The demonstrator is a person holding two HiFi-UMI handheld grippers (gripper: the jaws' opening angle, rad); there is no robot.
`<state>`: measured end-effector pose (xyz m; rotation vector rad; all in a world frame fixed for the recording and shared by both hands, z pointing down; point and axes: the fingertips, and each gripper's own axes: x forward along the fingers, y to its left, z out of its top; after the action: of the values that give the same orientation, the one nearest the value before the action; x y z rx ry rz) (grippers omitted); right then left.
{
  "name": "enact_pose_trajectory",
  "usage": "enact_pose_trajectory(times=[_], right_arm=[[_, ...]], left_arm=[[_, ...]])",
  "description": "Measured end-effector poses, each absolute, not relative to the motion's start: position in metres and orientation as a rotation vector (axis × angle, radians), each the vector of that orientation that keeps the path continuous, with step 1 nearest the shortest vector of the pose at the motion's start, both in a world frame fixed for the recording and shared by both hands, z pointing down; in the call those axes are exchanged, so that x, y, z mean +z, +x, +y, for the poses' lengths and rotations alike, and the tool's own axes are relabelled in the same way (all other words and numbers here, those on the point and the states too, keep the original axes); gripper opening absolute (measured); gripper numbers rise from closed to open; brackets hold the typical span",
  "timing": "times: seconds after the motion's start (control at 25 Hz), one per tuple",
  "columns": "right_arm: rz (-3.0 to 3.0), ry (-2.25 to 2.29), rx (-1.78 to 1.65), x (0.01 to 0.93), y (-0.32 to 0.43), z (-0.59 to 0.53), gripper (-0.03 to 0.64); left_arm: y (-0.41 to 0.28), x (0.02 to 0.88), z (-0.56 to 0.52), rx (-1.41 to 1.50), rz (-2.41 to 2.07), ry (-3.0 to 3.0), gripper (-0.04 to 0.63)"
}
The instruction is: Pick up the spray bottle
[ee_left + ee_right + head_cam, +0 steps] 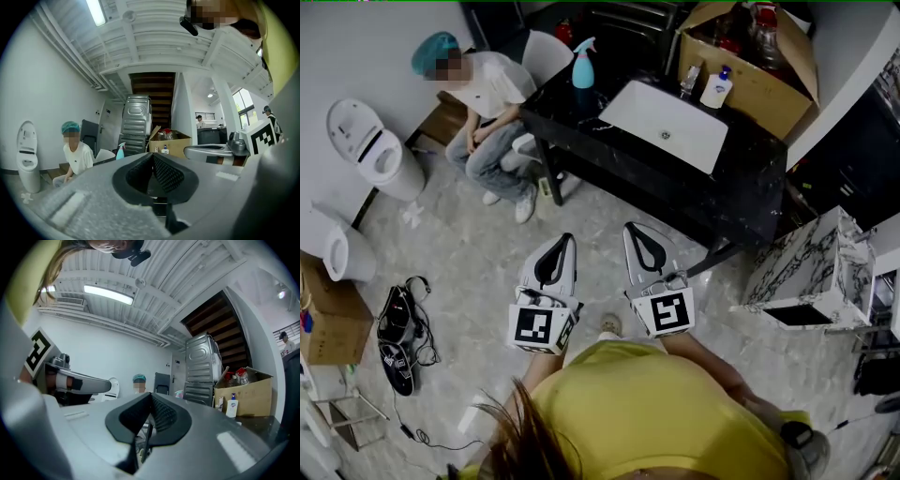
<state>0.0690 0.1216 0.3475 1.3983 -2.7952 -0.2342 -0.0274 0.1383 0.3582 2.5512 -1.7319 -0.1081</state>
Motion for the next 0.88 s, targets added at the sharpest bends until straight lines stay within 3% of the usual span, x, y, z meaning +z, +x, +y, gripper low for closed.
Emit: enact_pose_trajectory(times=[0.88], right_arm=[[-2.739,1.428,-0.265,0.376,0.050,-0.075,0.002]], left_arm=[[-0.056,0.387,-0.074,-0.127,-1.685,2.542,0.005]])
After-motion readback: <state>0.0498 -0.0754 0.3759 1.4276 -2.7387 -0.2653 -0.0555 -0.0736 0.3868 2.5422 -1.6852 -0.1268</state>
